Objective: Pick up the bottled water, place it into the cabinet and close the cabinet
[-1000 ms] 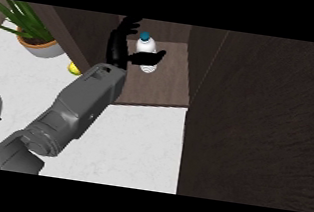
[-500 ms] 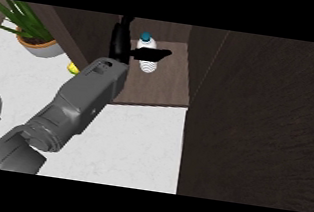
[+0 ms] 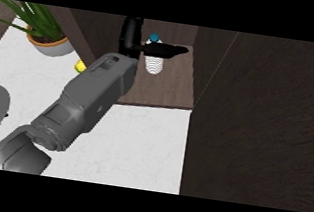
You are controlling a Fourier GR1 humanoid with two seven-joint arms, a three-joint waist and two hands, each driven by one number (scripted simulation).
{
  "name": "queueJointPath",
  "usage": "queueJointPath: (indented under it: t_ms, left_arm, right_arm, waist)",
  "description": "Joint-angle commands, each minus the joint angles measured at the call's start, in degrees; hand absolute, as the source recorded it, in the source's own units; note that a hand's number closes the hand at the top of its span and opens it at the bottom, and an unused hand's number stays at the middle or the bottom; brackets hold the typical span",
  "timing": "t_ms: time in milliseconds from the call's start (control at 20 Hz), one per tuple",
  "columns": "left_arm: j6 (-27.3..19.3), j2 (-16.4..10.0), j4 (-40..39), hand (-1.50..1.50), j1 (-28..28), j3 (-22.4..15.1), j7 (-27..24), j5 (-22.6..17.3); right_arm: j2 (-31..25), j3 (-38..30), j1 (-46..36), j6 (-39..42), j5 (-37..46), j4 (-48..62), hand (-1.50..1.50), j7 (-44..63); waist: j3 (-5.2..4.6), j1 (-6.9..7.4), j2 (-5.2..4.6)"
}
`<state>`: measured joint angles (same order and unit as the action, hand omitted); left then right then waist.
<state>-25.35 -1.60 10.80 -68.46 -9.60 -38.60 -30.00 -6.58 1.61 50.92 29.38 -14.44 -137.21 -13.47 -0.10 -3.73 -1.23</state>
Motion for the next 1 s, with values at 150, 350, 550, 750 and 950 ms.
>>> queueJointPath:
  t_ms: [150, 350, 550, 750, 950]
  left_arm:
    - [2.08, 1.5, 1.36, -1.5, 1.7, 1.47, -2.31, -0.17]
    - [2.5, 1.58, 8.22, -1.5, 7.47, -1.67, -0.72, -0.98]
    - [1.13, 1.59, 16.26, -1.5, 9.62, -6.05, 3.55, -2.49]
    - [5.87, 1.59, 24.69, -1.5, 18.06, -9.66, 4.15, -4.93]
    - [7.57, 1.6, 34.81, -1.5, 26.29, -15.16, 3.67, -7.2]
  right_arm:
    - [0.66, 0.06, 3.09, -0.04, -1.47, -4.21, -1.5, 1.53]
    - [0.6, 1.03, 5.66, -0.36, -2.88, -8.0, -1.5, 3.85]
    - [0.76, 1.1, 2.45, -4.16, -4.54, -10.0, -1.5, 8.03]
    - [4.14, 7.61, 4.2, -4.03, 3.02, -8.04, -1.5, 4.85]
    - [1.66, 3.07, 3.41, -2.48, -0.54, -5.88, -1.5, 3.02]
  waist:
    - [0.07, 1.46, 0.76]
    - [0.07, 2.4, 1.47]
    - [0.06, 3.32, 1.57]
    - [0.04, 3.59, 1.87]
    - [0.07, 3.73, 1.81]
